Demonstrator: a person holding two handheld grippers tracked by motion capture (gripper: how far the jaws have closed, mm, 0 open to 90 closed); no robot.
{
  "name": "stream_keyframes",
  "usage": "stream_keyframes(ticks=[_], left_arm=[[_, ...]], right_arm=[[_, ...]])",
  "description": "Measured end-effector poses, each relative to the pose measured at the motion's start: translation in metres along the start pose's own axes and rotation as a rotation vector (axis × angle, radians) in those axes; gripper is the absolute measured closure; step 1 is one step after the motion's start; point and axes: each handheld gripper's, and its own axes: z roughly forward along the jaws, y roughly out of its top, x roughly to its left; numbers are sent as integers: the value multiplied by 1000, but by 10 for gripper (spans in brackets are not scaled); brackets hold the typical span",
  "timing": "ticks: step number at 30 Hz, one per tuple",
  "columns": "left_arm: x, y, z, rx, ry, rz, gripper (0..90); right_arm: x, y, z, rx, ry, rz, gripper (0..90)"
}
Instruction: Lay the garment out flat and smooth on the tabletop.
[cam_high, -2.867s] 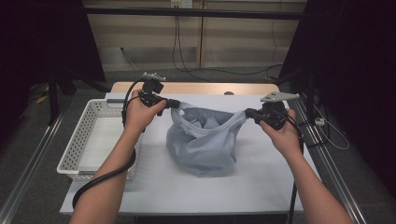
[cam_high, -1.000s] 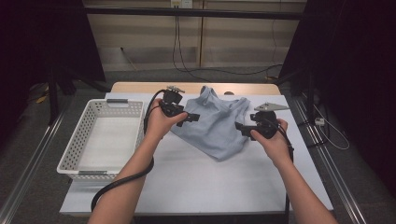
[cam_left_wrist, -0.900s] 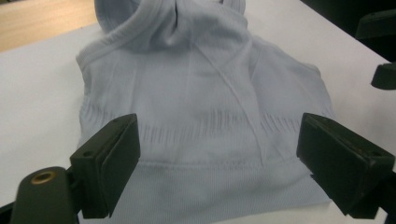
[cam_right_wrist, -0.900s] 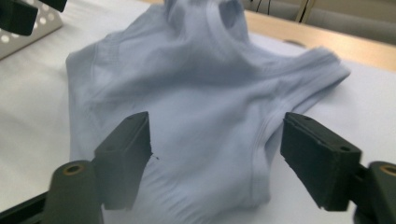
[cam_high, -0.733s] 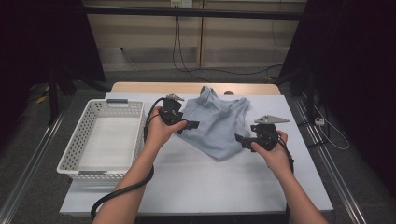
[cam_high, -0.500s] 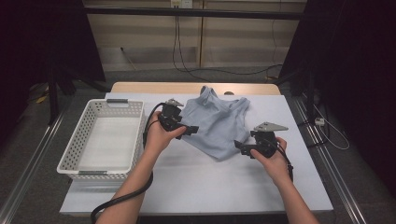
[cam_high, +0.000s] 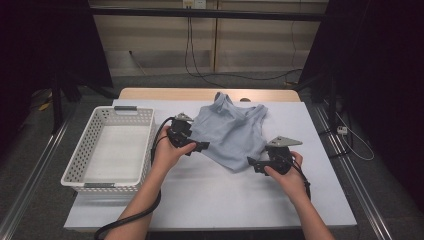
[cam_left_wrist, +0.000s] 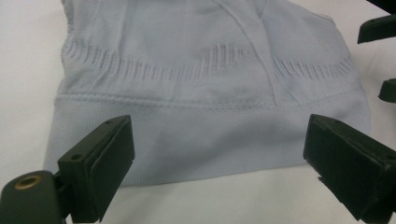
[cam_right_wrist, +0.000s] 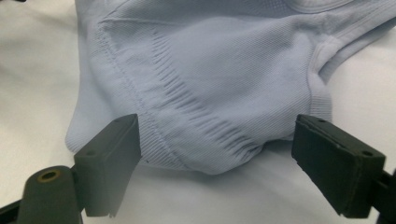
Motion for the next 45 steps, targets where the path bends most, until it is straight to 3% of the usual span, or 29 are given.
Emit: stream_keyframes(ticks=[8,14,18,24,26,30,35,39,43,45], left_arm=[[0,-2,-3,-6,12,10,88],[0,-4,-5,-14,13,6,88],[-1,-4,-6,-14,10,10,88],[0,-5,-6,-10,17,14,90],[-1,-6,-5,-11,20,13,90],[-1,-6,-5,-6,22,18,90],[-2,-7,-3,1,23,17,91],[-2,-7,-4,3,21,20,91],[-1,-8,-5,-1,26,16,92],[-1,-9,-5,-1,23,16,93]], right_arm=[[5,-2,-3,-2,-3,-29,175],[13,-1,-5,-9,33,-57,361],[16,-2,-6,-6,59,-80,409],[22,-6,1,33,79,-128,390],[24,-9,8,72,57,-158,361],[28,-8,12,79,37,-180,364],[27,-8,17,86,7,-218,556],[26,-7,16,84,-6,-231,804],[17,-5,14,53,27,-142,845],[14,-3,10,42,35,-124,846]])
